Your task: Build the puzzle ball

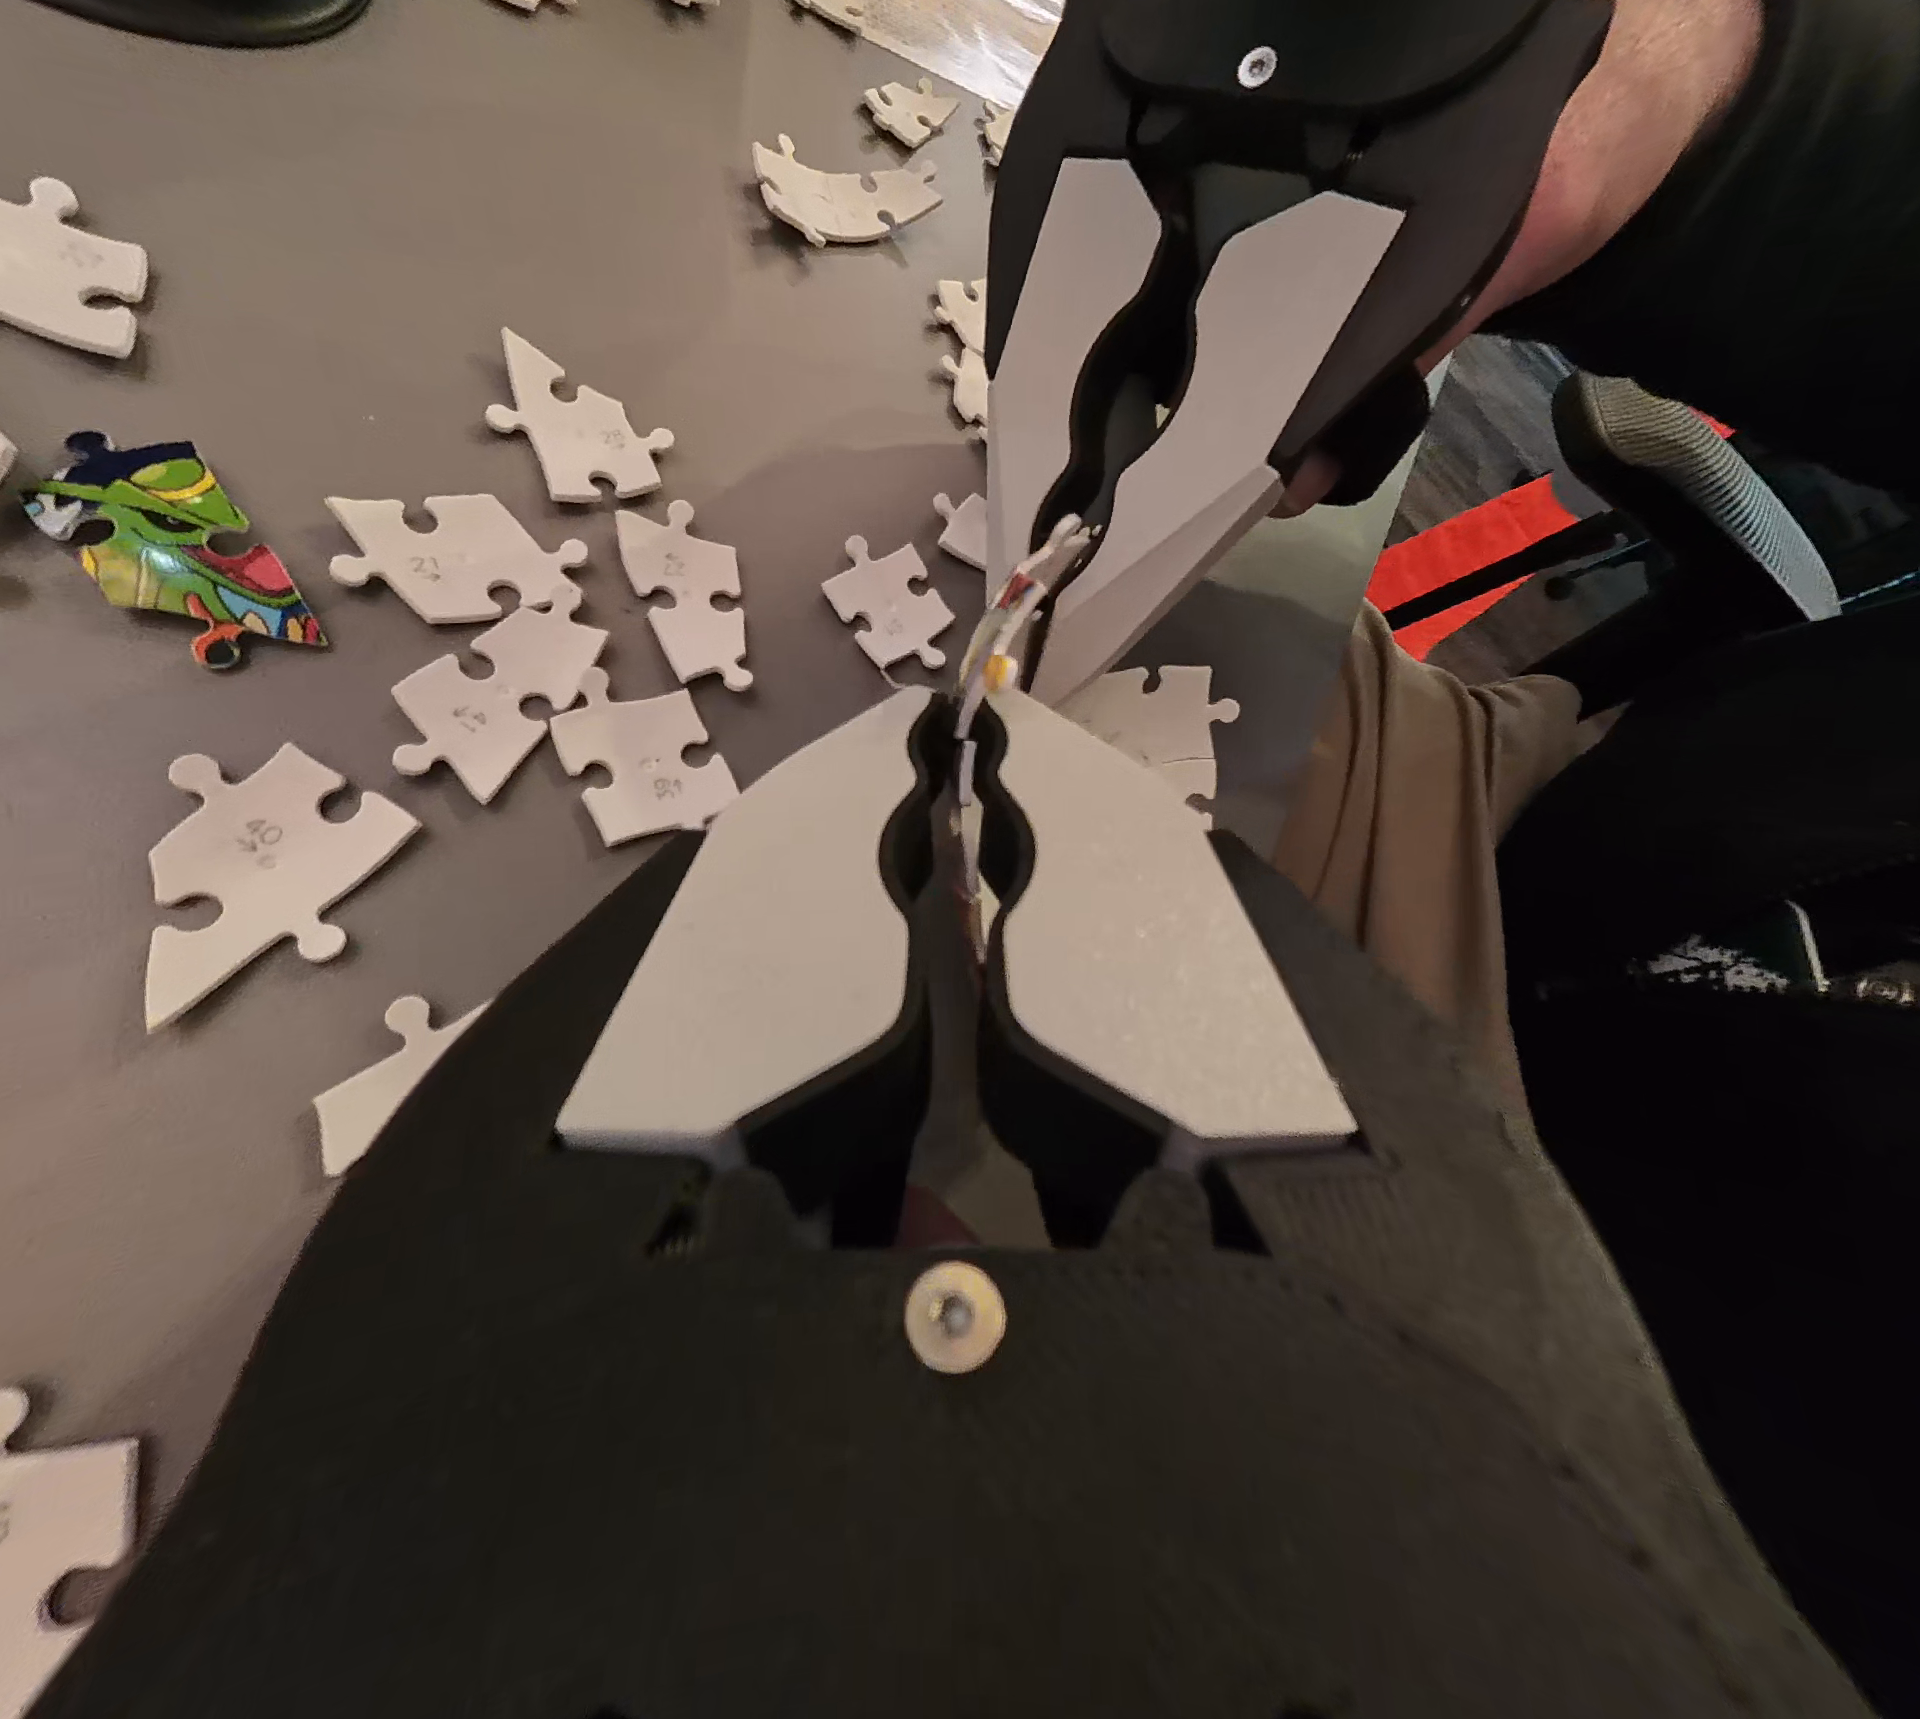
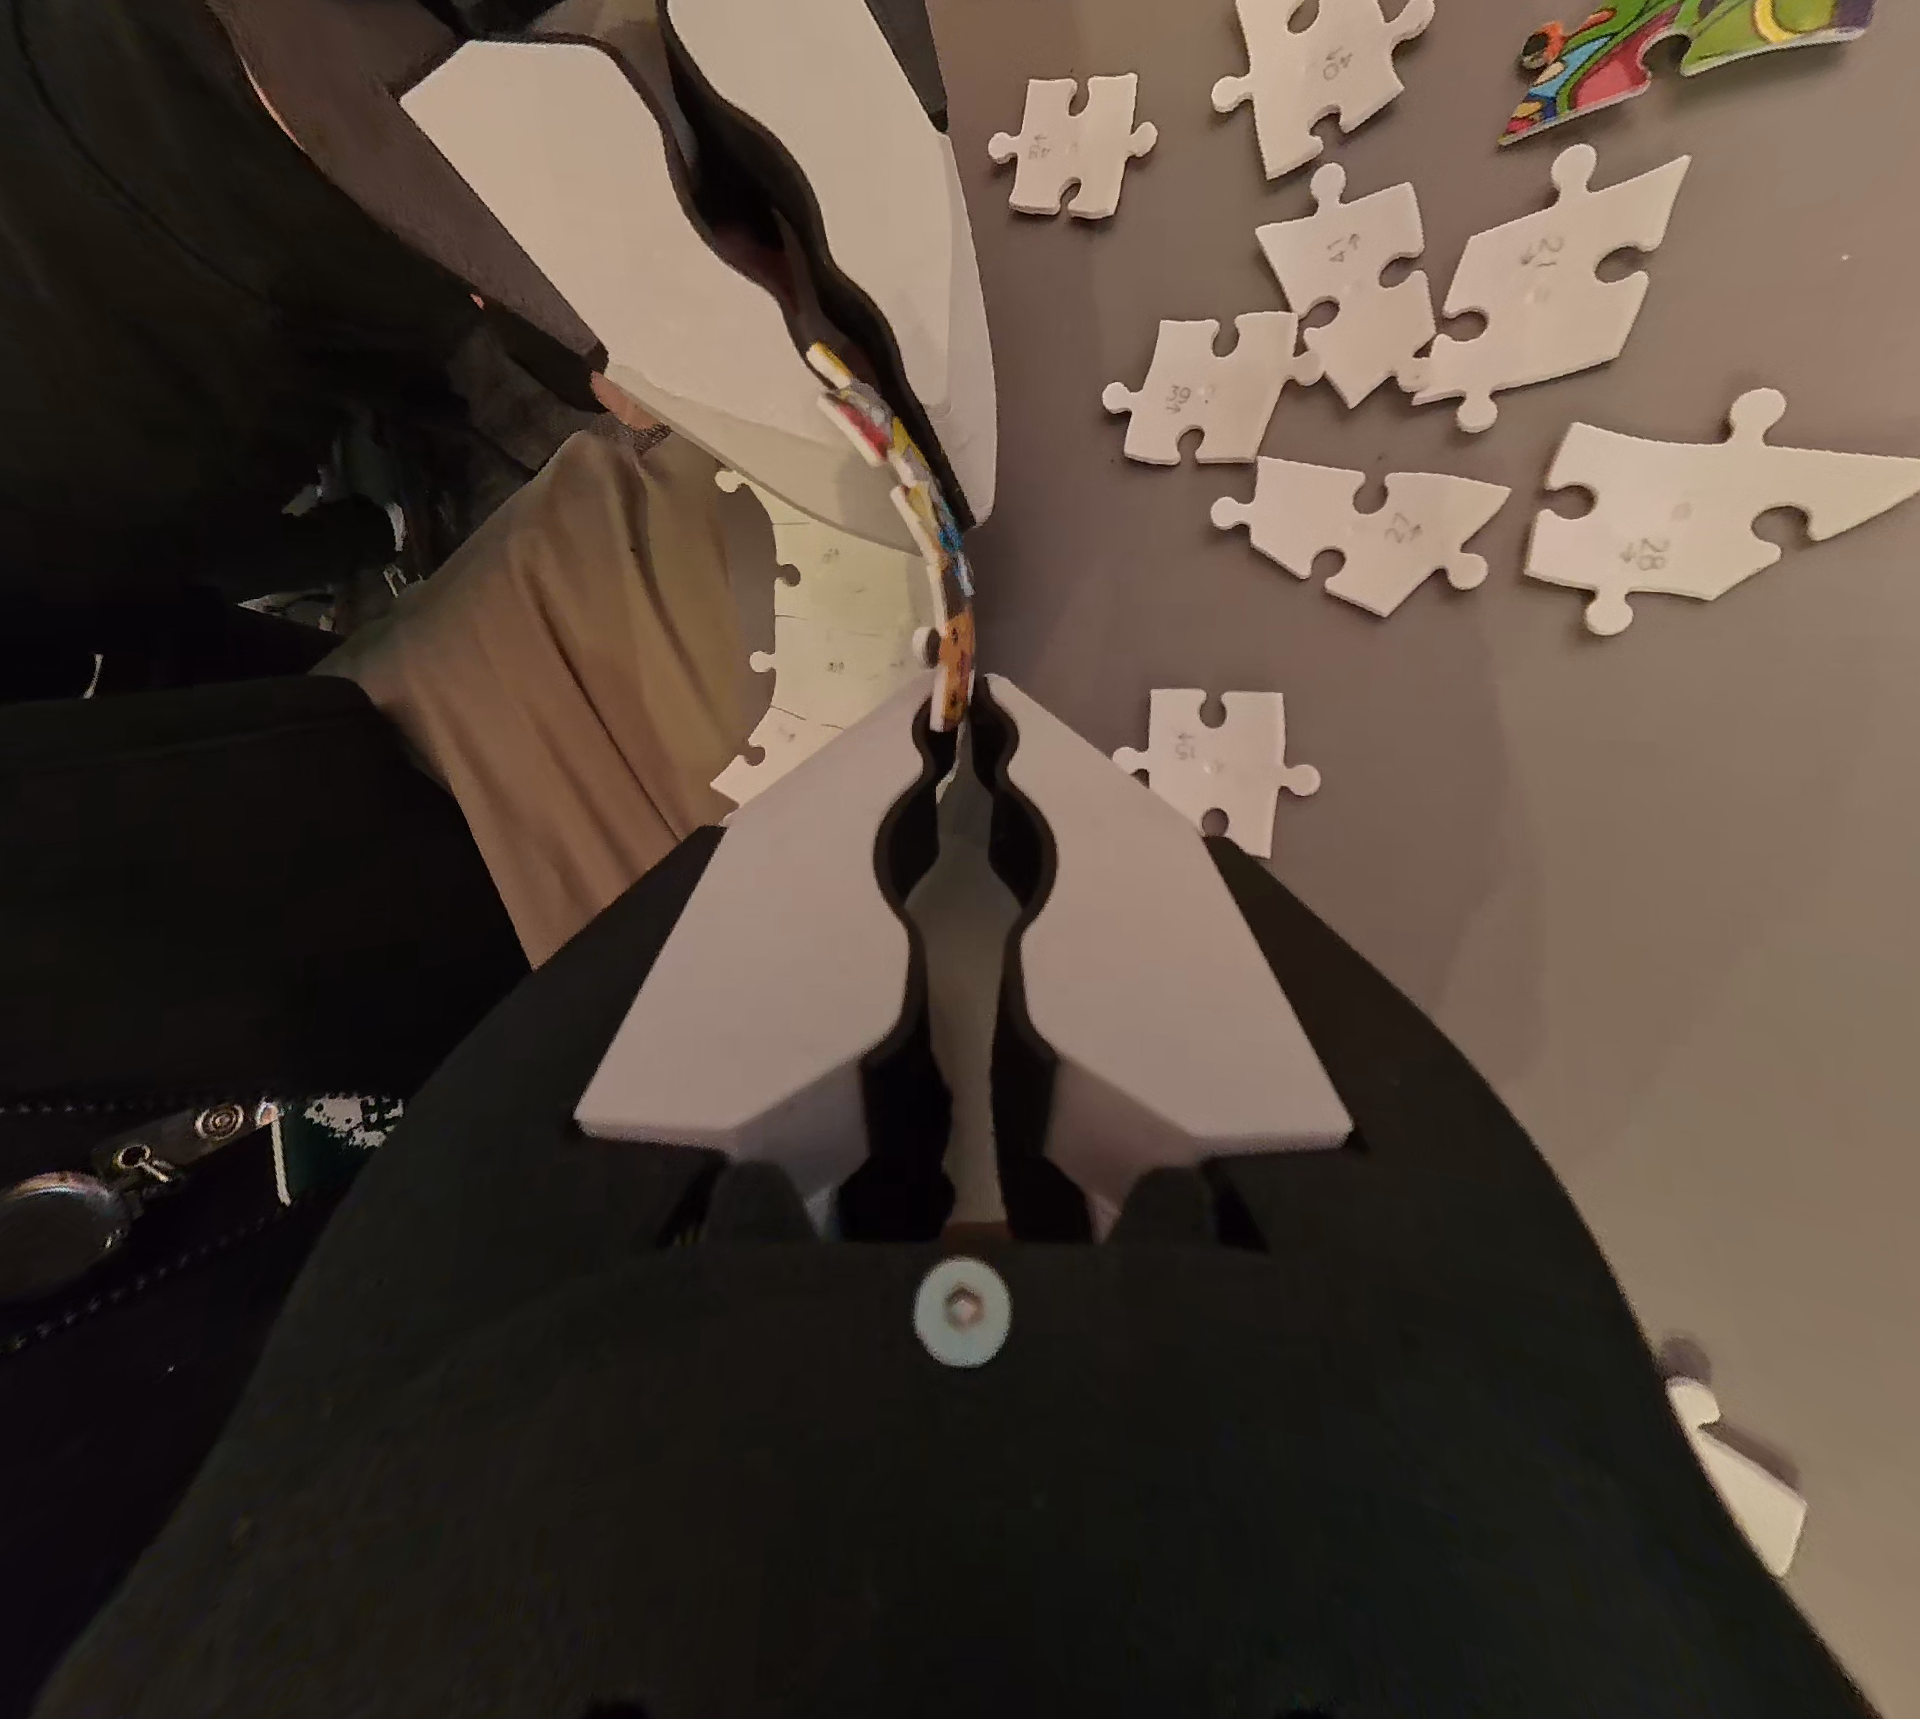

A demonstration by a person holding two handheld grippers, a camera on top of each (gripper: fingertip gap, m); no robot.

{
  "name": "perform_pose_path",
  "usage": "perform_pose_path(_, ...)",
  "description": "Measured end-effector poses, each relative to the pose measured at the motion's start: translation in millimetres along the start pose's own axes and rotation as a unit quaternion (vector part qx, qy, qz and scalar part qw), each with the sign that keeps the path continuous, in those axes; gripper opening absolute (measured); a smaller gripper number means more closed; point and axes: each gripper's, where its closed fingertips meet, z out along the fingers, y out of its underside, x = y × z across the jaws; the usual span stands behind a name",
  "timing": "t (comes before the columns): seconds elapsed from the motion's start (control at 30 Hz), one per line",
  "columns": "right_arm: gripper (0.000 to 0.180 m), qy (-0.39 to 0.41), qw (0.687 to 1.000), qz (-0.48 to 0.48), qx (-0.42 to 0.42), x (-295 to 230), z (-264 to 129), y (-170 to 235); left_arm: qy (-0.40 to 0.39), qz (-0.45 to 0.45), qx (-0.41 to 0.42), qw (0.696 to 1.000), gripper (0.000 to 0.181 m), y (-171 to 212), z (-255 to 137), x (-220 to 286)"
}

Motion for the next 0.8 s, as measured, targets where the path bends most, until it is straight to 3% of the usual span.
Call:
perform_pose_path(0.33, 0.000, 0.005, 1.000, -0.006, -0.011, 1.2, 2.3, 1.4, 0.005, 0.004, -0.005, 1.000, 0.012, 1.1, -0.3, 2.3)
perform_pose_path(0.53, 0.000, 0.010, 1.000, -0.004, -0.014, 2.5, 2.4, 0.7, -0.016, 0.033, -0.016, 0.999, 0.004, 3.8, 2.7, -0.2)
perform_pose_path(0.77, 0.000, 0.009, 1.000, -0.006, -0.014, 1.9, 3.0, -1.6, -0.002, 0.022, -0.009, 1.000, 0.014, 2.3, 4.1, 3.3)
perform_pose_path(0.8, 0.000, 0.009, 1.000, -0.007, -0.015, 1.5, 3.6, -1.3, -0.008, 0.026, -0.013, 1.000, 0.008, 3.4, 5.0, 2.2)
